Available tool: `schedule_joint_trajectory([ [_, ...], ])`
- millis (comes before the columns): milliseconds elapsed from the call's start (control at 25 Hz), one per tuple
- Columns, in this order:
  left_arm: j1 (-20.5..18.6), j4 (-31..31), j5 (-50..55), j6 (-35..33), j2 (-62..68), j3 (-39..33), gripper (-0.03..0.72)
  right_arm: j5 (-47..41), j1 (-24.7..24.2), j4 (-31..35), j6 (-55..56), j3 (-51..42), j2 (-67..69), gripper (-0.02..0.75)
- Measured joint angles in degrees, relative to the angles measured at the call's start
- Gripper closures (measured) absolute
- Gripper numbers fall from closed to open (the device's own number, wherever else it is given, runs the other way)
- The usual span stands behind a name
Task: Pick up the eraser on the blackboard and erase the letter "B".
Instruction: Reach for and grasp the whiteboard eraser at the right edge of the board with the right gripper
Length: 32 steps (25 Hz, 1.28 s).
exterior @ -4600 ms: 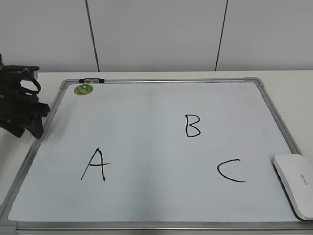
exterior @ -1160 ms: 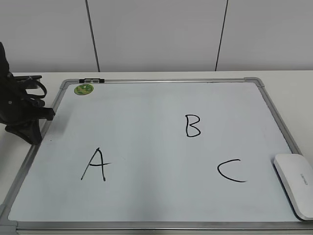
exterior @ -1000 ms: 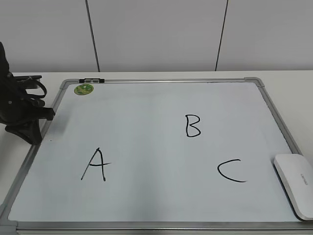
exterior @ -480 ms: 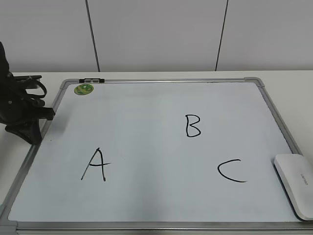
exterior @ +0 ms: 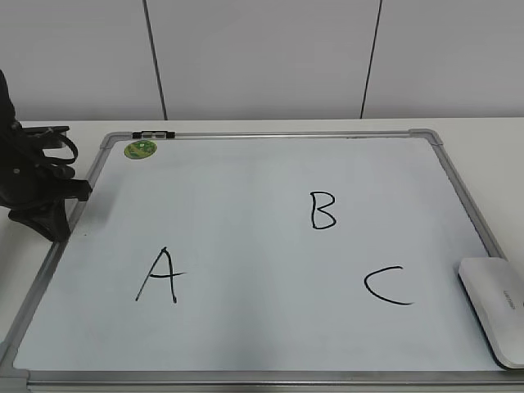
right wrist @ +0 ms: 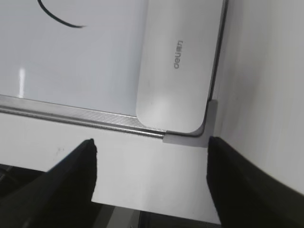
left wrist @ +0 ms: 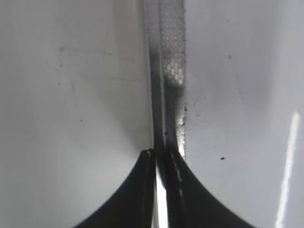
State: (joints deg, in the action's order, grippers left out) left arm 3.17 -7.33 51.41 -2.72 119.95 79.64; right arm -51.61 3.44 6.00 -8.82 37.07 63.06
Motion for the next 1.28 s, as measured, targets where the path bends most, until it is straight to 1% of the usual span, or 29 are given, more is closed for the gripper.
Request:
schedule_joint_trajectory([
  [40,0.00,-0.12,0.00,0.00,0.00,0.00,0.677,0.72,0.12,0.00,0.07,0.00,0.90,0.178],
  [280,0.00,-0.12,0.00,0.00,0.00,0.00,0.677,5.95,0.12,-1.49,0.76,0.10,5.99,0.078],
  [400,0.00,-0.12,0.00,0.00,0.00,0.00,0.677,8.43,0.12,-1.60,1.53,0.10,8.53,0.067],
  [800,0.00,-0.12,0.13,0.00,0.00,0.00,0.677,15.93,0.12,-2.20,5.37,0.25,20.01,0.067],
  [1120,0.00,-0.12,0.17,0.00,0.00,0.00,0.677,20.06,0.12,-2.20,5.75,0.37,24.82,0.070],
  [1200,0.00,-0.12,0.17,0.00,0.00,0.00,0.677,20.43,0.12,-2.20,5.75,0.37,25.31,0.080],
  [1280,0.00,-0.12,0.17,0.00,0.00,0.00,0.677,20.61,0.12,-2.45,5.75,0.37,25.52,0.118],
])
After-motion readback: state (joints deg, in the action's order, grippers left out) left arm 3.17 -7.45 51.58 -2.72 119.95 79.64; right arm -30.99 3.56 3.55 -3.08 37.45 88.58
